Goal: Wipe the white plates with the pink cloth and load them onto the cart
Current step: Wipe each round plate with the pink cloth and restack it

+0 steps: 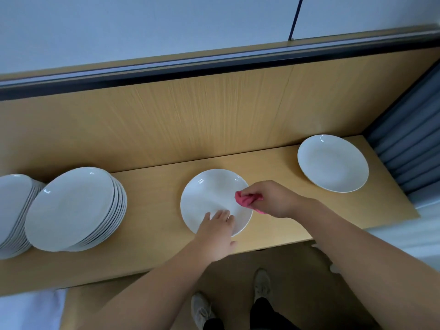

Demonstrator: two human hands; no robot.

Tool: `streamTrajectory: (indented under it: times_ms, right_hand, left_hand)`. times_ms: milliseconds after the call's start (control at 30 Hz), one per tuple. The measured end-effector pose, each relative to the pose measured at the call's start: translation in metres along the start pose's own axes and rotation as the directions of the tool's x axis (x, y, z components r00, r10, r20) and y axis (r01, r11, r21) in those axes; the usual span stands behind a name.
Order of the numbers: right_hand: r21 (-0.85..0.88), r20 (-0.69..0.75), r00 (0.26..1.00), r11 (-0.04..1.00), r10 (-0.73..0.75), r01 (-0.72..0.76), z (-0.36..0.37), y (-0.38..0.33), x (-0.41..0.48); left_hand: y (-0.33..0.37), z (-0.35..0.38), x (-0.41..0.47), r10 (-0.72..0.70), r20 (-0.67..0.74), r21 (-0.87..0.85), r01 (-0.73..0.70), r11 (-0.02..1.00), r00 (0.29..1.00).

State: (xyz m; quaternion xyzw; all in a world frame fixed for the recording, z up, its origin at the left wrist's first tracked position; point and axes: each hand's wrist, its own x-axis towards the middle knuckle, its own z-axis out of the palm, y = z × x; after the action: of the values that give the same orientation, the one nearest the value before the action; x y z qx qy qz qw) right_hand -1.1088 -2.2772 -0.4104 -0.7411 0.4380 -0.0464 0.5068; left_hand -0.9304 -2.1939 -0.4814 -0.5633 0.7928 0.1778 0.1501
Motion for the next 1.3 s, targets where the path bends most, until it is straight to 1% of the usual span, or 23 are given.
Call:
streamTrajectory:
  times_ms: [100,200,367,500,567,667,767,833,967,1067,1167,1300]
  right_hand:
    - [0.019,-0.003,1.000,1.000,0.001,-0.001,-0.011,0.008,-0.002]
    - [0.062,-0.005,1.000,0.998,0.009,-0.009,-0.019,0.014,-0.002]
    - [0.062,0.016,0.999,0.998,-0.033,0.031,-0.030,0.011,-0.001]
    - [0.046,0.002,0.998,0.997,-0.055,0.055,-0.044,0.003,-0.002]
    - [0.045,-0.006,0.998,0.997,-0.060,0.061,-0.052,-0.005,-0.004]
    - [0.020,-0.023,0.997,0.997,-0.075,0.076,-0.064,-0.018,-0.005]
    - [-0.008,-0.040,0.993,0.994,-0.108,0.107,-0.074,-0.031,-0.007]
    - [0.004,-0.062,0.990,0.992,-0.123,0.124,-0.079,-0.040,-0.008]
    - [-0.014,-0.102,0.982,0.987,-0.158,0.157,-0.087,-0.057,-0.008]
    - [-0.019,-0.133,0.974,0.983,-0.182,0.181,-0.089,-0.070,-0.009]
    - [-0.043,-0.134,0.971,0.980,-0.198,0.194,-0.090,-0.081,-0.008]
    - [-0.071,-0.115,0.976,0.981,-0.186,0.179,-0.081,-0.085,-0.003]
  left_hand:
    - [0.020,-0.004,0.013,-0.088,0.020,-0.008,0.088,0.996,0.996]
    - [0.030,-0.006,0.023,-0.185,0.072,-0.045,0.188,0.981,0.980]
    - [0.041,-0.005,0.026,-0.221,0.172,-0.015,0.227,0.974,0.960]
    - [0.042,-0.005,0.020,-0.213,0.180,-0.003,0.217,0.976,0.960]
    - [0.042,-0.013,0.018,-0.208,0.159,-0.032,0.215,0.976,0.965]
    - [0.042,-0.035,0.013,-0.217,0.069,-0.080,0.222,0.972,0.974]
    - [0.032,-0.061,0.006,-0.316,-0.032,-0.109,0.311,0.944,0.948]
    - [0.022,-0.080,0.003,-0.363,-0.098,-0.139,0.348,0.927,0.927]
    - [0.002,-0.118,-0.002,-0.440,-0.200,-0.294,0.375,0.879,0.876]
    - [-0.006,-0.135,-0.010,-0.491,-0.274,-0.465,0.333,0.820,0.827]
    - [-0.009,-0.135,-0.016,-0.533,-0.261,-0.618,0.284,0.733,0.805]
    - [-0.015,-0.124,-0.023,-0.585,-0.228,-0.726,0.265,0.635,0.778]
